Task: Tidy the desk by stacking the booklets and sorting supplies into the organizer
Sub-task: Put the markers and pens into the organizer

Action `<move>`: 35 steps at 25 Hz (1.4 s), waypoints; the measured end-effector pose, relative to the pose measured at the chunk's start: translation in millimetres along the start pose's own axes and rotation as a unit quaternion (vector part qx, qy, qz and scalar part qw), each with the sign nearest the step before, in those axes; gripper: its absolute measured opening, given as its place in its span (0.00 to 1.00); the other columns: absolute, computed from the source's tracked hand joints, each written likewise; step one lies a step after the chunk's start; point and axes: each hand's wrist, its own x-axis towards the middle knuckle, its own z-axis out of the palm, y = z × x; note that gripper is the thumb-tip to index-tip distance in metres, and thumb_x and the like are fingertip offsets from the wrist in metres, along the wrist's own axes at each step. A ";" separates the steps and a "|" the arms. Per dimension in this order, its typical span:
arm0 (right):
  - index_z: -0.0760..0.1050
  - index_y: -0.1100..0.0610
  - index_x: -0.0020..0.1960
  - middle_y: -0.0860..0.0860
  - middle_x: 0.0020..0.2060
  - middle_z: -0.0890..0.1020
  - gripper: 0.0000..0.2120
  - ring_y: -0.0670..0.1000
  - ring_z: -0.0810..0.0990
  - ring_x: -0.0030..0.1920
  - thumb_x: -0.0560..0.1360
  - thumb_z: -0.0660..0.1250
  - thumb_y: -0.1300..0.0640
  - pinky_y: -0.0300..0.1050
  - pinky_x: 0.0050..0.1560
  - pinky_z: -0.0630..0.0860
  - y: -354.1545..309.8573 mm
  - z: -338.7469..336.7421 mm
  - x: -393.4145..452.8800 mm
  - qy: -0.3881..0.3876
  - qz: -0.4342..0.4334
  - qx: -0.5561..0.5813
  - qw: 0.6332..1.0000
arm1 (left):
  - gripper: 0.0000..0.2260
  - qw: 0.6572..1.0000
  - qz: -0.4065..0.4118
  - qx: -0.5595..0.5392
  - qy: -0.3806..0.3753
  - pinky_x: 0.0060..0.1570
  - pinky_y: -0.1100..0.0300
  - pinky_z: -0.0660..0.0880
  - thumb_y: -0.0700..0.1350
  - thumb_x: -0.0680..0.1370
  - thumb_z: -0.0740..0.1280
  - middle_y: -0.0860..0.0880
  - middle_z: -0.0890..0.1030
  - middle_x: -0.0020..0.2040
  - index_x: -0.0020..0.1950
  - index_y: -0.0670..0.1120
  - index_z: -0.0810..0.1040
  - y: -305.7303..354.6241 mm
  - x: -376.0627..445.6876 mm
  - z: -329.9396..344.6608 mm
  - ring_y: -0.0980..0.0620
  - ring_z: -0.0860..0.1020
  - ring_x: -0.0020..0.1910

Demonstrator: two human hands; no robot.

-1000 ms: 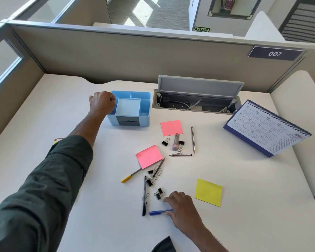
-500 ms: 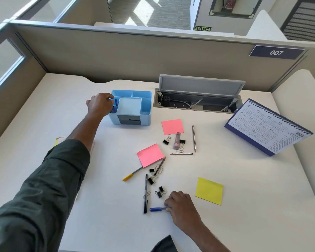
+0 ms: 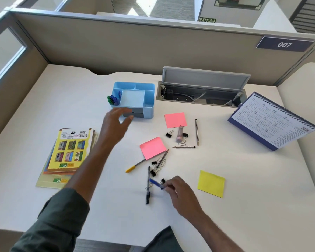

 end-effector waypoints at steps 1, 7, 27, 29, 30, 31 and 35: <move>0.77 0.49 0.48 0.42 0.45 0.78 0.07 0.44 0.78 0.46 0.78 0.65 0.60 0.36 0.45 0.73 -9.9 -6.2 5.4 0.017 0.024 0.054 0.998 | 0.10 0.999 -0.011 -0.037 -0.027 0.52 0.57 0.76 0.47 0.79 0.71 0.49 0.83 0.56 0.60 0.48 0.83 6.4 -15.4 4.9 0.52 0.80 0.52; 0.79 0.51 0.50 0.45 0.42 0.83 0.05 0.49 0.81 0.40 0.78 0.67 0.60 0.51 0.43 0.81 -56.0 -29.8 40.6 0.094 0.108 0.242 0.960 | 0.08 0.960 -0.054 -0.206 -0.182 0.46 0.62 0.80 0.47 0.80 0.70 0.49 0.87 0.46 0.57 0.47 0.83 35.3 -75.2 17.4 0.50 0.85 0.45; 0.79 0.44 0.55 0.44 0.48 0.84 0.09 0.46 0.82 0.50 0.80 0.65 0.55 0.51 0.54 0.79 -30.9 -12.1 35.1 0.065 0.162 0.246 0.953 | 0.08 0.967 0.004 -0.059 0.248 0.49 0.62 0.79 0.49 0.77 0.71 0.53 0.85 0.44 0.52 0.47 0.85 20.2 54.1 -81.5 0.57 0.83 0.42; 0.78 0.41 0.54 0.44 0.49 0.84 0.10 0.47 0.81 0.51 0.80 0.65 0.56 0.47 0.56 0.78 -25.6 -7.7 30.7 0.060 0.172 0.237 0.954 | 0.10 0.969 -0.009 -0.015 0.247 0.49 0.60 0.80 0.51 0.77 0.69 0.53 0.86 0.45 0.52 0.48 0.85 9.3 75.8 -80.6 0.55 0.83 0.43; 0.77 0.40 0.54 0.44 0.50 0.84 0.11 0.47 0.81 0.52 0.80 0.65 0.56 0.46 0.56 0.78 -23.3 -5.8 28.8 0.057 0.176 0.233 0.955 | 0.10 0.972 -0.023 0.008 0.235 0.49 0.57 0.81 0.51 0.77 0.69 0.51 0.87 0.46 0.52 0.48 0.85 3.6 84.8 -76.9 0.52 0.84 0.43; 0.78 0.41 0.54 0.44 0.50 0.84 0.11 0.46 0.81 0.51 0.80 0.65 0.56 0.46 0.56 0.78 -20.7 -4.3 26.9 0.055 0.180 0.231 0.955 | 0.10 0.974 -0.038 0.032 0.221 0.48 0.55 0.81 0.51 0.76 0.69 0.51 0.87 0.47 0.53 0.48 0.85 -1.7 91.7 -71.4 0.50 0.84 0.43; 0.79 0.44 0.56 0.44 0.50 0.84 0.09 0.41 0.80 0.49 0.80 0.65 0.55 0.42 0.53 0.77 -15.3 -2.3 22.9 0.055 0.191 0.233 0.952 | 0.09 0.979 -0.057 0.083 0.178 0.50 0.53 0.78 0.49 0.76 0.68 0.49 0.87 0.48 0.52 0.48 0.85 -10.5 104.1 -50.4 0.45 0.83 0.48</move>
